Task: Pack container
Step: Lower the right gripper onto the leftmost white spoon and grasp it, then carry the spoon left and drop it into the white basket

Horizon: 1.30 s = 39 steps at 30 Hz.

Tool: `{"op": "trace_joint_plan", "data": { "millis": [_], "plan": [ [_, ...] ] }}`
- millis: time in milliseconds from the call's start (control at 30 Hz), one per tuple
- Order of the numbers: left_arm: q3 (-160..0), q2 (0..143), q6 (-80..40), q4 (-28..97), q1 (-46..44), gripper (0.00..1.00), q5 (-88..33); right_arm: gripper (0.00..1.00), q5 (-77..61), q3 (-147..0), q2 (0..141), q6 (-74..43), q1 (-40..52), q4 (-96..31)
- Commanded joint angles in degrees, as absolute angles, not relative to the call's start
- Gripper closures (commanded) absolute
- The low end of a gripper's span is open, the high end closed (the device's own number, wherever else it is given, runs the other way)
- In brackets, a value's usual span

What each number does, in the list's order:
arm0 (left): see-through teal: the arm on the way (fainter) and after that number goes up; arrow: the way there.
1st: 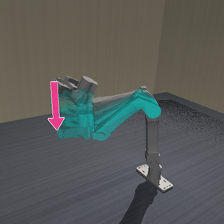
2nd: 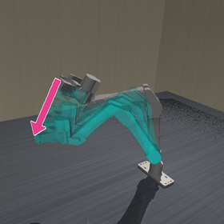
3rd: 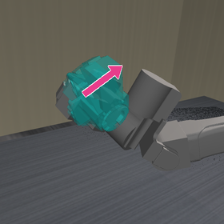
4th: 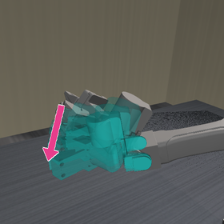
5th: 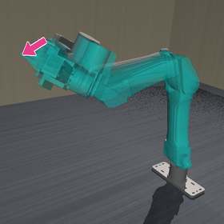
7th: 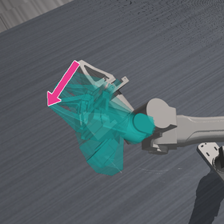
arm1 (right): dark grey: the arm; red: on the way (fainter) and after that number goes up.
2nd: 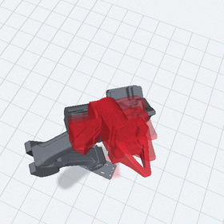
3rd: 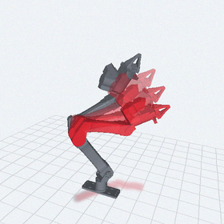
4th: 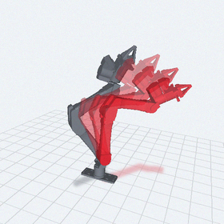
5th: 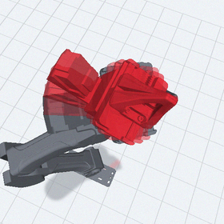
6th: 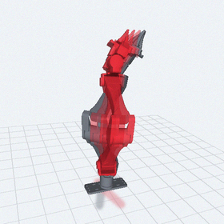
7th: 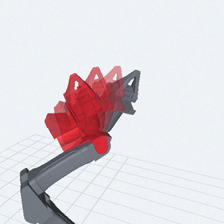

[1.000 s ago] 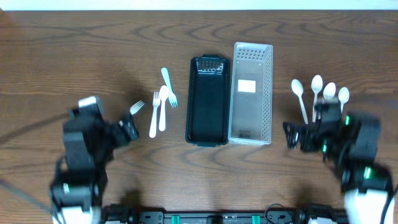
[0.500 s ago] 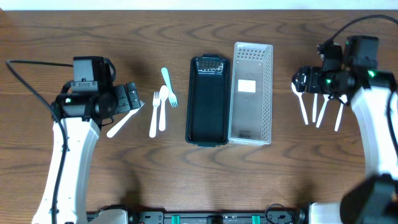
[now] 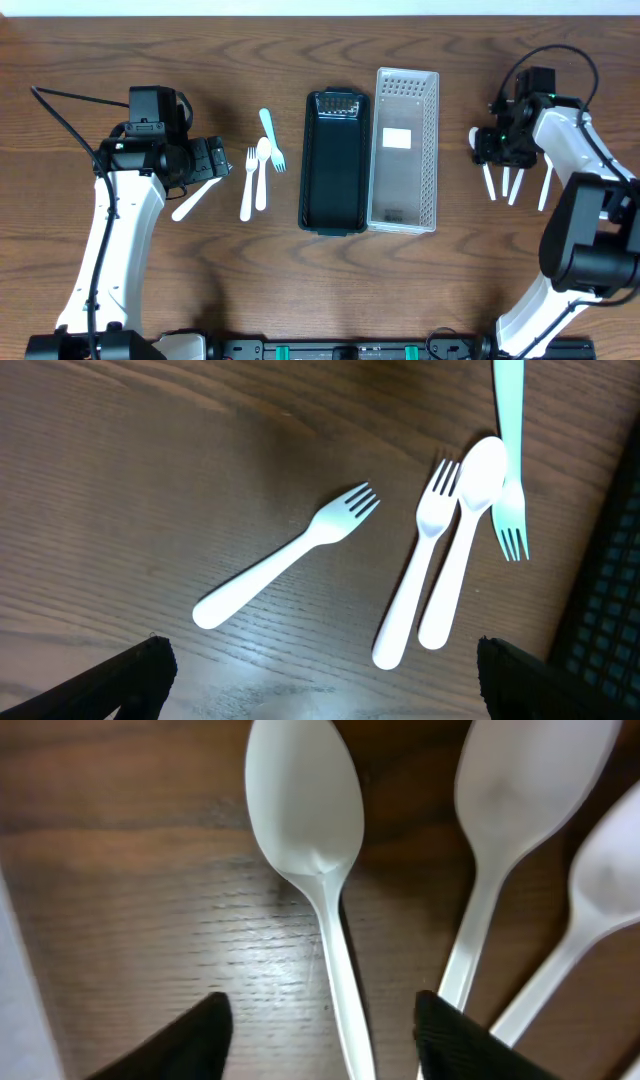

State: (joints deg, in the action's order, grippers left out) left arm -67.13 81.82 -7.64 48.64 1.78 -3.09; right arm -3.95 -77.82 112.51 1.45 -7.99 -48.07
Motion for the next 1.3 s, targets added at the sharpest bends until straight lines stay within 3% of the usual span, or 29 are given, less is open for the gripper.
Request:
{"op": "trace_joint_plan", "data": {
  "millis": [0,433,767,1067,1267],
  "plan": [
    [-68.2,82.1,-7.1,48.8,2.0,0.02,-3.4,0.44,-3.1,-79.1,115.3,1.5,-7.8,-47.6],
    [-68.2,82.1,-7.1,48.8,2.0,0.02,-3.4,0.64,0.7,-79.0,117.7,1.5,-7.6,-47.4],
    [-68.2,82.1,-7.1,48.8,2.0,0.02,-3.4,0.99,0.6,-81.2,117.6,0.7,-6.7,-51.5],
    [-68.2,82.1,-7.1,48.8,2.0,0.02,-3.4,0.99,-1.6,-103.4,111.9,-3.4,-1.7,-70.5],
    [-68.2,82.1,-7.1,48.8,2.0,0.02,-3.4,0.99,-6.3,-106.2,108.4,-12.3,6.2,-68.4]
  ]
}}
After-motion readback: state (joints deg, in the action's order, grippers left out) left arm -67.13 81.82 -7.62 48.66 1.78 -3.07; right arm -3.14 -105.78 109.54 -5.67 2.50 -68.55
